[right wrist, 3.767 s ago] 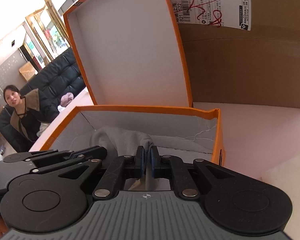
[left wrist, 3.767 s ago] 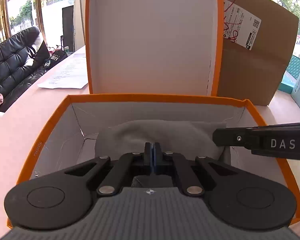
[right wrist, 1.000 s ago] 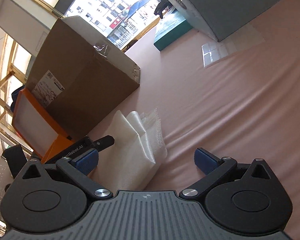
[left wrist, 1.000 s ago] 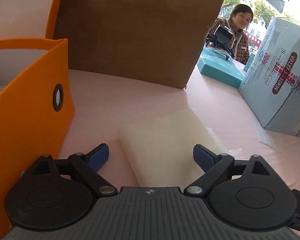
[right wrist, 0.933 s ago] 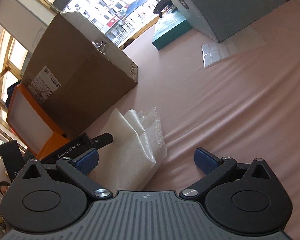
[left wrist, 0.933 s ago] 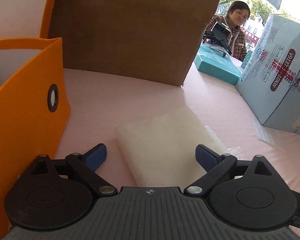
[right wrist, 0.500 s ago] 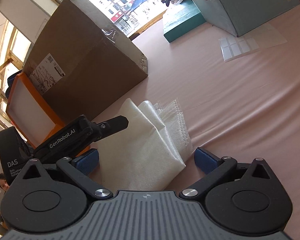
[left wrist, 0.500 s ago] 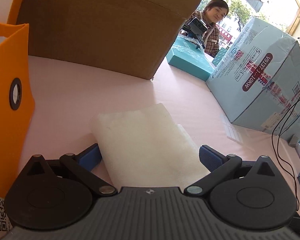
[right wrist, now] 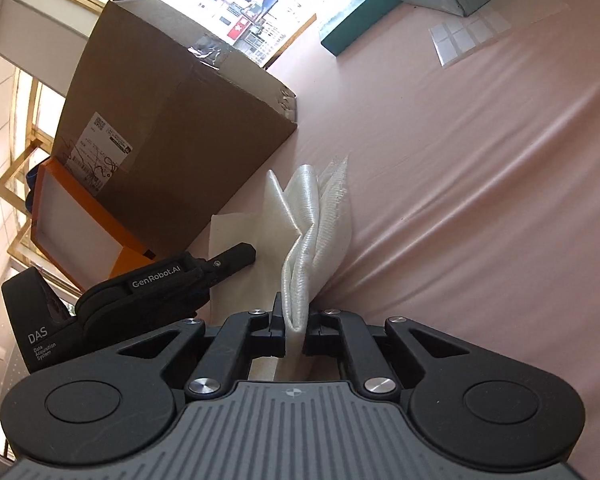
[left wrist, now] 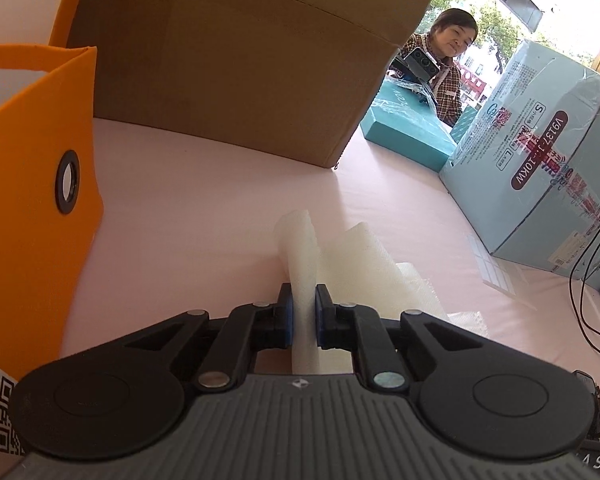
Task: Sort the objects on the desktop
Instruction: 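Grasp the white foam sheet with the right gripper while the left gripper pinches it, then lift the white foam sheet with both grippers and carry it over the orange box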
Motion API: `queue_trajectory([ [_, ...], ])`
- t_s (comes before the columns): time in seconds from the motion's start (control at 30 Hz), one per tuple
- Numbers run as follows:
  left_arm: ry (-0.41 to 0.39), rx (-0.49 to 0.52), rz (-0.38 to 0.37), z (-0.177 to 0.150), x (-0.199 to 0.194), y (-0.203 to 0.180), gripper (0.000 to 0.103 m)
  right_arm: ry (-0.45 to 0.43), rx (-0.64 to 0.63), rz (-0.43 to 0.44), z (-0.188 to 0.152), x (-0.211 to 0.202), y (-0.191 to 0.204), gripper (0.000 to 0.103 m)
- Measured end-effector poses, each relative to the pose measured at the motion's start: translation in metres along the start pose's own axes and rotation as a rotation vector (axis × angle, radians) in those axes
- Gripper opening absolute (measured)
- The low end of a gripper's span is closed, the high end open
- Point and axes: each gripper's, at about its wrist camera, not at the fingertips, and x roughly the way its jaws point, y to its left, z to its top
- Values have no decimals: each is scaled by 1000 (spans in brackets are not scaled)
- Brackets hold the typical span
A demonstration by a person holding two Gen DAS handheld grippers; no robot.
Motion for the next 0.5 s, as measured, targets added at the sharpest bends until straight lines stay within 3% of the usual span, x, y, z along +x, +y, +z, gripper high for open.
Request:
queue_trajectory([
  [0.37,-128,138,15,-8,-27,-21,4,-69,-89,-16,-8,-11,11,6],
  [0.5,-186,200,19,-9,-42,-31,4,-112,-101,21,-5,-24,18,5],
])
